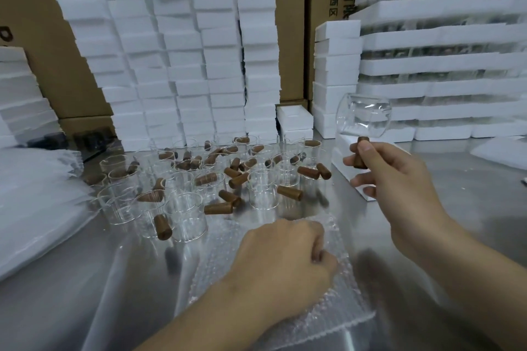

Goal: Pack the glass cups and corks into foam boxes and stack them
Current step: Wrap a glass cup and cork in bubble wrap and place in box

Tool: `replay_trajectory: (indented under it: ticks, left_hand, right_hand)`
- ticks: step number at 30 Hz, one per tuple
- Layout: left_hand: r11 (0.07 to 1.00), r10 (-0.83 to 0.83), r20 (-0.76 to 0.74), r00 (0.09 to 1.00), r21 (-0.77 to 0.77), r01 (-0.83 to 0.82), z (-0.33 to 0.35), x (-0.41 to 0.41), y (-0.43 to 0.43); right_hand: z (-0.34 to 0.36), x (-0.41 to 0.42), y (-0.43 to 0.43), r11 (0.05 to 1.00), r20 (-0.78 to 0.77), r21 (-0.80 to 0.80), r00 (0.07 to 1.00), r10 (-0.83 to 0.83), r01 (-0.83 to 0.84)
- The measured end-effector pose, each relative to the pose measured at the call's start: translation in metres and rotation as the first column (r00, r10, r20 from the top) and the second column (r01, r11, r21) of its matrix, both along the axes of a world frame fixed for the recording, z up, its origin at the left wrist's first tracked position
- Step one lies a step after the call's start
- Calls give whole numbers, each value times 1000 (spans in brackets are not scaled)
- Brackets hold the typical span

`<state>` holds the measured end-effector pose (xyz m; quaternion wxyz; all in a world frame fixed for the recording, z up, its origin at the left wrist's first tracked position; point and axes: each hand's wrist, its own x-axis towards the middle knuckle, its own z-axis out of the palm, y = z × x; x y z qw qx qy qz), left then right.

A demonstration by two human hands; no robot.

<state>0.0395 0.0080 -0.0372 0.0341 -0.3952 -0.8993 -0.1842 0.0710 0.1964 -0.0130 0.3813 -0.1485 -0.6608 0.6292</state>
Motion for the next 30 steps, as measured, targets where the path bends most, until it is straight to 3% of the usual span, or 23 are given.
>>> replay_trajectory:
  ticks: [4, 9, 13, 17, 20, 23, 27, 30]
  left_hand:
    - [952, -23, 167, 986, 306, -30, 5, -11, -12]
    - [686, -123, 293, 948, 716, -132, 15, -28, -17]
    - [487, -150, 236, 960, 863, -136, 25, -31, -21]
    - [380, -118, 62, 991, 925, -13, 35, -23, -26]
    - [371, -95, -84, 992, 922, 113, 37, -16, -28]
    - [424, -33, -269, 963, 868, 257, 37, -12, -29]
    - [605, 48, -603, 796, 652, 457, 31, -10, -25]
    - [640, 29, -684, 729, 573, 512, 23, -9, -20]
  right_hand:
    - [5, 5, -11, 986, -1, 112, 992, 123, -122]
    - [10, 14, -30, 916, 2, 307, 962, 272, -260]
    - [15, 22, -33, 868, 45, 429, 965, 258, -251]
    - [23, 27, -28, 779, 76, 597, 980, 184, -193]
    - [26, 31, -24, 703, 78, 699, 991, 105, -129]
    - [26, 34, -23, 653, 42, 755, 998, 54, -67]
    - [23, 33, -28, 551, 52, 832, 998, 34, -62]
    - [22, 32, -32, 583, 122, 797, 987, 102, -159]
